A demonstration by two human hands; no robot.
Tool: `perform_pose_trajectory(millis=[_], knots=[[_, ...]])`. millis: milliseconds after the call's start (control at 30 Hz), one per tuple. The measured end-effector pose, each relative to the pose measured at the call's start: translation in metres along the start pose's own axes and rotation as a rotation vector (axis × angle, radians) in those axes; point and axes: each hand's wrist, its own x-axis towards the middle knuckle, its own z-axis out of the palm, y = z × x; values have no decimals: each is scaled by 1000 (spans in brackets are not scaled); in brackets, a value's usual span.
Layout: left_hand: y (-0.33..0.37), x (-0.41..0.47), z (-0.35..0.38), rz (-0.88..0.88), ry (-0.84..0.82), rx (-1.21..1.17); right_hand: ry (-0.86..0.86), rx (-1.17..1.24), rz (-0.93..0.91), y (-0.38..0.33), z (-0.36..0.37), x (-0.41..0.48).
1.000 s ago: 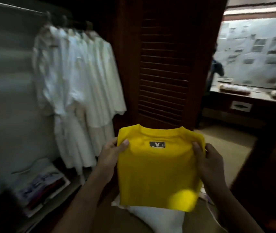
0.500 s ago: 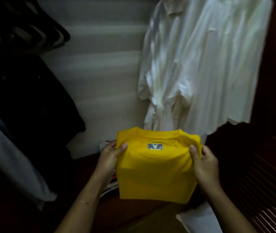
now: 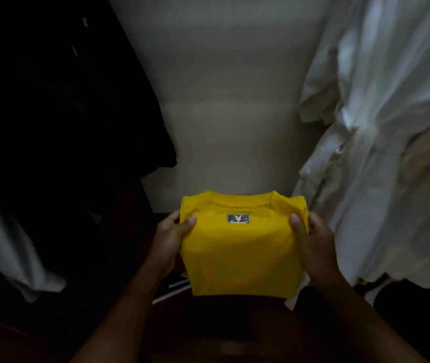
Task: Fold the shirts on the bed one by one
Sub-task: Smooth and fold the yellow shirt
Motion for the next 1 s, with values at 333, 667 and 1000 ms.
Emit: perform_pose_trajectory(millis=[333, 667, 1000], knots=[[-118, 101, -17, 189, -17, -2, -10, 49, -194, 147, 64, 66], [-128, 147, -15, 266, 8, 122, -35, 84, -159, 186, 89, 123], [-194, 316, 0, -8, 6, 157, -122, -13, 154, 277, 169, 250]])
